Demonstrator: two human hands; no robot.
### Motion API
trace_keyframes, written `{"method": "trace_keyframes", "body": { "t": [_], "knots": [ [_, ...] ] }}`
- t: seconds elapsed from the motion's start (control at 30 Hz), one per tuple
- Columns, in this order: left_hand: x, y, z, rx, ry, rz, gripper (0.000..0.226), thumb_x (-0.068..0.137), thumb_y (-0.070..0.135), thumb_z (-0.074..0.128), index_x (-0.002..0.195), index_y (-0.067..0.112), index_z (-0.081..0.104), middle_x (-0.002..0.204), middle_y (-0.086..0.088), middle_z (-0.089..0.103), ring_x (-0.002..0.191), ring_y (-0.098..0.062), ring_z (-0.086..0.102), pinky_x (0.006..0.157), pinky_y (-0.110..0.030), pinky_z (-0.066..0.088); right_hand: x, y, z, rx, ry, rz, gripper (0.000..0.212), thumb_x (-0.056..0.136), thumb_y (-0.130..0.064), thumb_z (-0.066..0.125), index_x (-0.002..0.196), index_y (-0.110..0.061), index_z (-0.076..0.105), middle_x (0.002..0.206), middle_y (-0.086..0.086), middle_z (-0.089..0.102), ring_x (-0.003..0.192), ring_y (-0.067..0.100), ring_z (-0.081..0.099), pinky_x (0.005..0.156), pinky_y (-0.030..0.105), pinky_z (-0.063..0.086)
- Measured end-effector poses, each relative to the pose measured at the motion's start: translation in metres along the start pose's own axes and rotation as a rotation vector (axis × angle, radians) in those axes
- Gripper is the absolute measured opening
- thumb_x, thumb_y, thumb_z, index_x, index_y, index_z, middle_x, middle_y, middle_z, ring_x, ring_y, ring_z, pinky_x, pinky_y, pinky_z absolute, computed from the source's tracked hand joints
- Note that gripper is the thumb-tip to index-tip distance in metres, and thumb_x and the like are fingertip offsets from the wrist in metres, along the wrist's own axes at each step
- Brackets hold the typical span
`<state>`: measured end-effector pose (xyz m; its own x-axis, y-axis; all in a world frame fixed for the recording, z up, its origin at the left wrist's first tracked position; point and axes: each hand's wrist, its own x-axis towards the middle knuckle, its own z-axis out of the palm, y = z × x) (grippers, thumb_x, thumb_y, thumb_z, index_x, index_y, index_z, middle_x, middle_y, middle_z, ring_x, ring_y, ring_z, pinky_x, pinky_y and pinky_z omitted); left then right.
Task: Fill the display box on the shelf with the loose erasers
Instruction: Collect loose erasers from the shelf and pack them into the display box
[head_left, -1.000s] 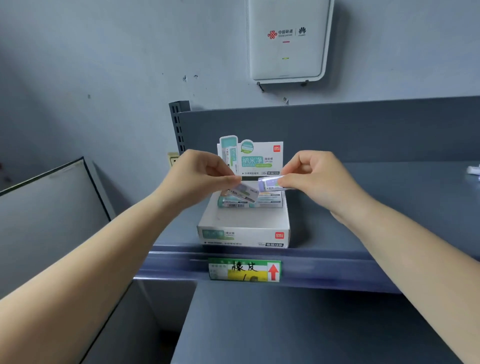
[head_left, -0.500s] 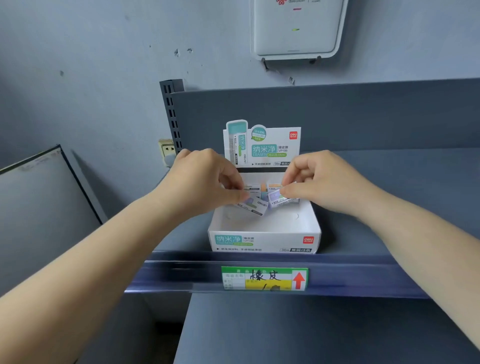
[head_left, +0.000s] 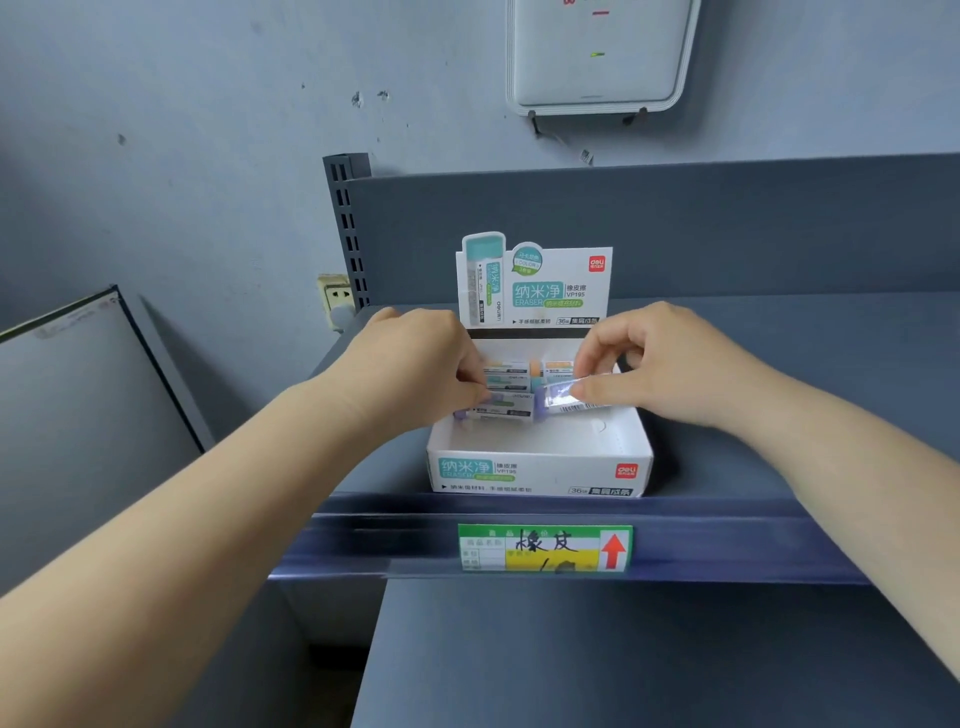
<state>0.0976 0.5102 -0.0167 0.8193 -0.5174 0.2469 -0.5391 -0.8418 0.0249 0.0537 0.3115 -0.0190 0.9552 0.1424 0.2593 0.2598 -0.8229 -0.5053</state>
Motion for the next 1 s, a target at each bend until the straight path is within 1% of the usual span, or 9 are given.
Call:
{"method": "trace_keyframes", "body": {
  "t": [0.07,0.13,0.27,0.37,0.5,0.73,0.8,0.9,1.0],
  "knots": [
    [0.002,0.000,0.000,-0.023,-0.032,0.005,0.017,0.084,0.025,0.060,0.090,0.023,0.076,0.090,0.004,0.071,0.075,-0.021,0.057,0.070,-0.028,0.039,0.001,-0.003,-0.003,-0.075,-0.015,0.000,0.009,0.071,-0.027,0.076,0.069,-0.027,0.068,0.066,-0.007,0.061,0.047,-0.008,0.047,0.046,0.006,0.034],
    [0.002,0.000,-0.001,-0.082,-0.044,0.022,0.015,0.082,0.025,0.064,0.093,0.024,0.075,0.086,0.006,0.068,0.067,-0.014,0.055,0.060,-0.024,0.043,0.002,-0.006,-0.004,-0.164,-0.027,-0.007,0.007,0.070,-0.029,0.077,0.073,-0.028,0.070,0.068,-0.008,0.062,0.051,-0.002,0.050,0.048,0.010,0.035],
    [-0.001,0.001,-0.006,-0.139,-0.045,0.088,0.018,0.078,0.031,0.071,0.094,0.024,0.075,0.067,0.015,0.049,0.058,-0.008,0.045,0.051,-0.018,0.031,0.003,-0.017,-0.005,-0.316,-0.050,-0.021,0.007,0.072,-0.029,0.075,0.078,-0.031,0.072,0.065,-0.012,0.055,0.065,0.007,0.048,0.062,0.030,0.045],
    [-0.001,0.003,-0.007,-0.129,-0.062,0.086,0.016,0.076,0.030,0.072,0.091,0.023,0.075,0.061,0.016,0.046,0.053,-0.009,0.042,0.048,-0.017,0.028,0.004,-0.023,-0.004,-0.364,-0.095,-0.015,0.010,0.071,-0.029,0.075,0.080,-0.031,0.072,0.061,-0.013,0.049,0.061,0.003,0.044,0.058,0.028,0.042],
    [0.002,0.006,-0.006,-0.092,-0.060,0.072,0.016,0.076,0.029,0.072,0.090,0.023,0.076,0.058,0.015,0.043,0.050,-0.009,0.039,0.046,-0.018,0.028,0.006,-0.027,-0.002,-0.411,-0.142,-0.006,0.014,0.071,-0.025,0.074,0.084,-0.029,0.072,0.060,-0.012,0.049,0.057,0.003,0.043,0.051,0.024,0.038],
    [0.004,0.008,-0.002,-0.081,-0.040,0.014,0.016,0.076,0.030,0.073,0.089,0.023,0.076,0.061,0.016,0.046,0.053,-0.008,0.043,0.047,-0.020,0.033,0.008,-0.023,0.002,-0.453,-0.101,-0.027,0.012,0.071,-0.026,0.074,0.082,-0.026,0.070,0.063,-0.014,0.044,0.059,0.001,0.040,0.047,0.021,0.029],
    [0.002,0.010,-0.004,-0.050,-0.031,-0.017,0.018,0.076,0.033,0.072,0.091,0.023,0.075,0.062,0.014,0.048,0.055,-0.009,0.045,0.049,-0.022,0.034,0.008,-0.021,0.002,-0.433,-0.095,-0.034,0.015,0.071,-0.026,0.073,0.084,-0.026,0.067,0.066,-0.016,0.041,0.063,0.002,0.041,0.050,0.022,0.032],
    [-0.007,0.020,-0.010,0.053,0.109,-0.074,0.021,0.079,0.044,0.066,0.093,0.029,0.069,0.075,0.008,0.058,0.067,-0.017,0.053,0.059,-0.024,0.040,0.003,-0.020,-0.004,-0.373,-0.025,-0.080,0.014,0.076,-0.032,0.069,0.089,-0.029,0.065,0.070,-0.015,0.050,0.079,0.012,0.052,0.063,0.026,0.041],
    [-0.010,0.039,-0.022,0.154,0.337,-0.041,0.024,0.085,0.040,0.056,0.105,0.030,0.064,0.092,0.004,0.066,0.085,-0.022,0.060,0.063,-0.025,0.039,-0.008,-0.019,-0.021,-0.366,0.186,-0.135,0.008,0.082,-0.036,0.059,0.082,-0.029,0.057,0.078,-0.011,0.055,0.083,0.017,0.054,0.066,0.026,0.038]
  ]
}}
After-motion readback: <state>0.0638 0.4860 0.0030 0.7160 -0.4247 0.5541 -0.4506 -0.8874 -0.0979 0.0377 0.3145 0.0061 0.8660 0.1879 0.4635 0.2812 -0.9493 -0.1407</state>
